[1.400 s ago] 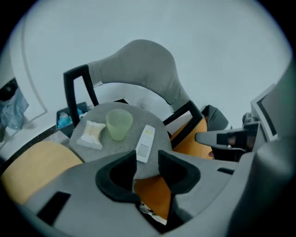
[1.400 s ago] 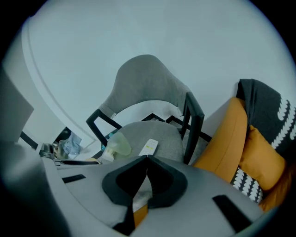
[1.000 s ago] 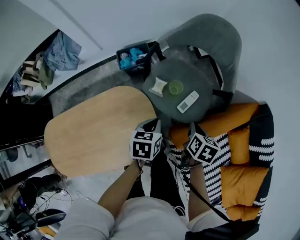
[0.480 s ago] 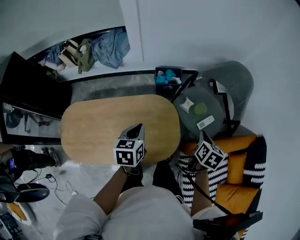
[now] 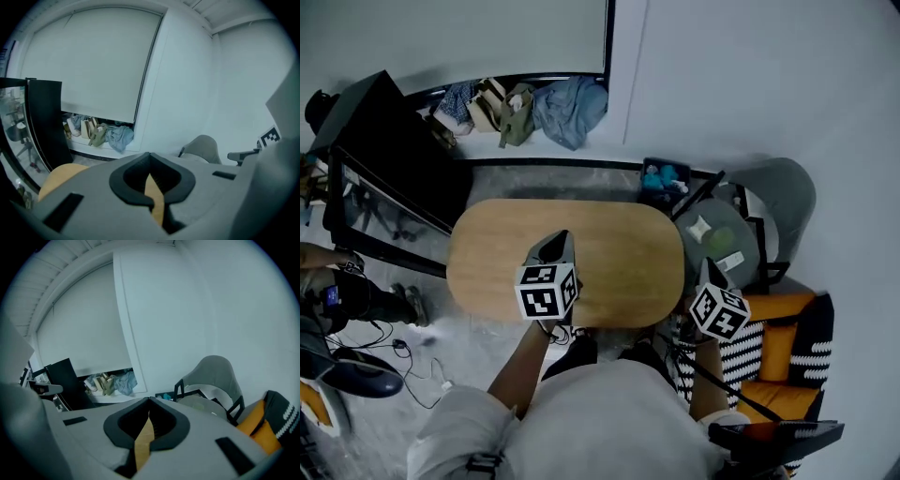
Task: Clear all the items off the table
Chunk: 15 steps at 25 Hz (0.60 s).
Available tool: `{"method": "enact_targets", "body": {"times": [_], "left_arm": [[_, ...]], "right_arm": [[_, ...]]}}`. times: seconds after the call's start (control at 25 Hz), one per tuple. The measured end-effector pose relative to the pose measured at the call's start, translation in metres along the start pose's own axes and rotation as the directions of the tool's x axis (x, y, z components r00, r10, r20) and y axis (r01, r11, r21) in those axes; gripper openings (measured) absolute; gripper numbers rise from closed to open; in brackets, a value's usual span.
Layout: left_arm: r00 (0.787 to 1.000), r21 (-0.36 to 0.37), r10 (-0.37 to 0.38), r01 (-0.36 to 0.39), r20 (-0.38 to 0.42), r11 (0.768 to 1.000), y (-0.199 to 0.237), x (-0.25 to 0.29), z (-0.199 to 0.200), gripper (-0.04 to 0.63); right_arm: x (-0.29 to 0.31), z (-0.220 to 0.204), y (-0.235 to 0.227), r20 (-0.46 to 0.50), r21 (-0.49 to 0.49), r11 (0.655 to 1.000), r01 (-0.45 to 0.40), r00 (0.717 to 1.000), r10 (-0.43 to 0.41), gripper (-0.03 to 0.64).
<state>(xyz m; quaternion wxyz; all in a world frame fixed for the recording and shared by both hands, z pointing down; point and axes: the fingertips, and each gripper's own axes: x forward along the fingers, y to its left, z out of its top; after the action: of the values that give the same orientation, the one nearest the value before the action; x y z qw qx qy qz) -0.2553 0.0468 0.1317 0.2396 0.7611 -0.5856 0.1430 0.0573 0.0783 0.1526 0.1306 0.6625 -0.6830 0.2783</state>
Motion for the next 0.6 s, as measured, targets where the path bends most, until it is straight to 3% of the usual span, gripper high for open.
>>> {"method": "enact_targets", "body": {"times": [0.24, 0.4, 0.6], "left_arm": [[0.997, -0.048, 0.066, -0.064, 0.046, 0.997, -0.007, -0.032, -0.002, 0.008], [0.994, -0.022, 0.094, -0.093, 0.061, 0.995, -0.025, -0.044, 0.001, 0.008], [0.990, -0.048, 0.122, -0.119, 0.066, 0.992, -0.034, -0.053, -0.005, 0.008]], "right_arm": [[0.001, 0.005, 0.019, -0.016, -0.049, 0.995, -0.091, 0.996, 0.090, 0.023], [-0.005, 0.004, 0.025, -0.041, -0.099, 0.983, -0.157, 0.987, 0.154, 0.023], [-0.013, 0.004, 0.023, -0.044, -0.128, 0.973, -0.194, 0.981, 0.189, 0.023]]}}
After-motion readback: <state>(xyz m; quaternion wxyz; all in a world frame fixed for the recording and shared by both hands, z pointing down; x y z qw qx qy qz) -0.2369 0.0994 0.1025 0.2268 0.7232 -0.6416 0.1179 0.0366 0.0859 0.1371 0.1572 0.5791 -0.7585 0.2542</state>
